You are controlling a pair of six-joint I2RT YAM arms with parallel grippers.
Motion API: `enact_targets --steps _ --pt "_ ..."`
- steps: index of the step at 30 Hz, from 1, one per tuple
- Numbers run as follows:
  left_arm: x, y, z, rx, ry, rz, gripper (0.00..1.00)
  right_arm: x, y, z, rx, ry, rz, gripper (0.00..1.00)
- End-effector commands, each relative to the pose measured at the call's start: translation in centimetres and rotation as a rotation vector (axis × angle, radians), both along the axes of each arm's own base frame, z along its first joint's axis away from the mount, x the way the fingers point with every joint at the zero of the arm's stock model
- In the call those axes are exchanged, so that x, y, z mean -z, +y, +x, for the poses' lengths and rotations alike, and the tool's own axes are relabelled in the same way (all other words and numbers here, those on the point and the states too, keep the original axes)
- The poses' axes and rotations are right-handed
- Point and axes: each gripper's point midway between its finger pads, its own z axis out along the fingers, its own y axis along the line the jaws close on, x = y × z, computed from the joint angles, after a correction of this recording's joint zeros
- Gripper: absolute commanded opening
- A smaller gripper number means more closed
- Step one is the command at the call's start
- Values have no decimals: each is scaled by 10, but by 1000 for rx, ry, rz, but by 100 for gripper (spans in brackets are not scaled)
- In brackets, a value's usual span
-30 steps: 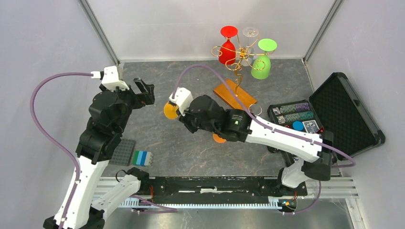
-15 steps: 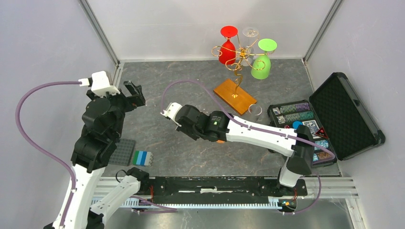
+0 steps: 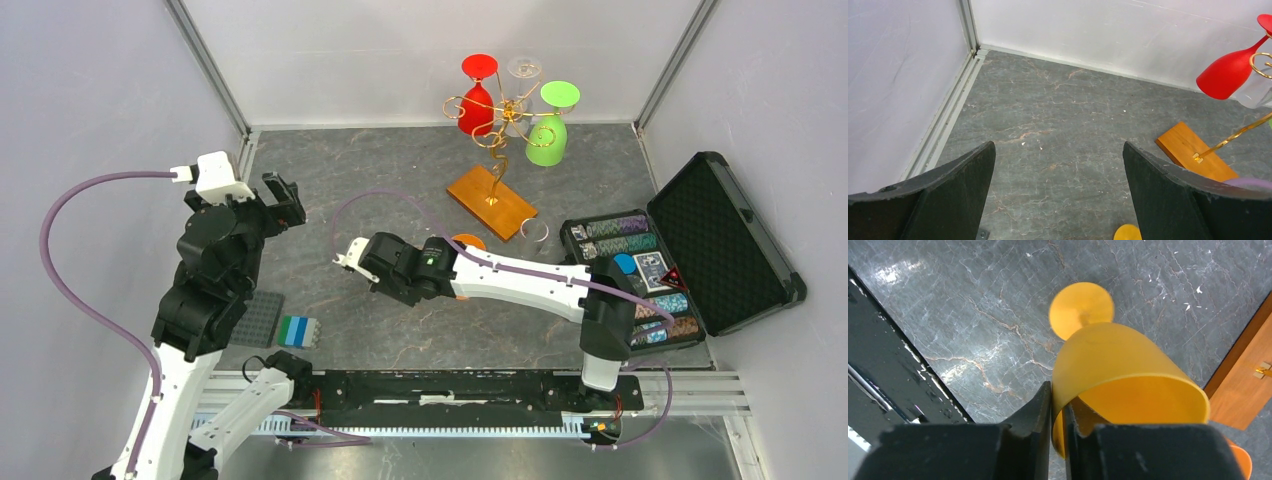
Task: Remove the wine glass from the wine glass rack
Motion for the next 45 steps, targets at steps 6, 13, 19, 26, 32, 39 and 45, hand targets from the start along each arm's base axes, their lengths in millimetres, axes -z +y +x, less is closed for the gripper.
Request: enact_targets --steps 6,13,19,26,32,39,45 --pt "0 5 2 -18 -1 43 100 -9 6 15 -13 -45 -11 31" --pt "-6 4 2 -12 -13 37 100 -63 19 26 -5 -114 118 53" --pt "-9 2 0 4 -20 31 100 -126 13 38 -4 -175 286 66" --pt "-4 -14 3 92 -8 25 100 -220 -46 80 156 -336 564 75" --pt "10 -35 10 192 36 25 100 -297 -160 130 506 -589 729 77" --pt "18 -51 15 260 58 14 100 -327 -276 189 810 -782 650 86" --pt "21 -52 13 278 61 29 100 -328 -340 231 900 -691 862 89"
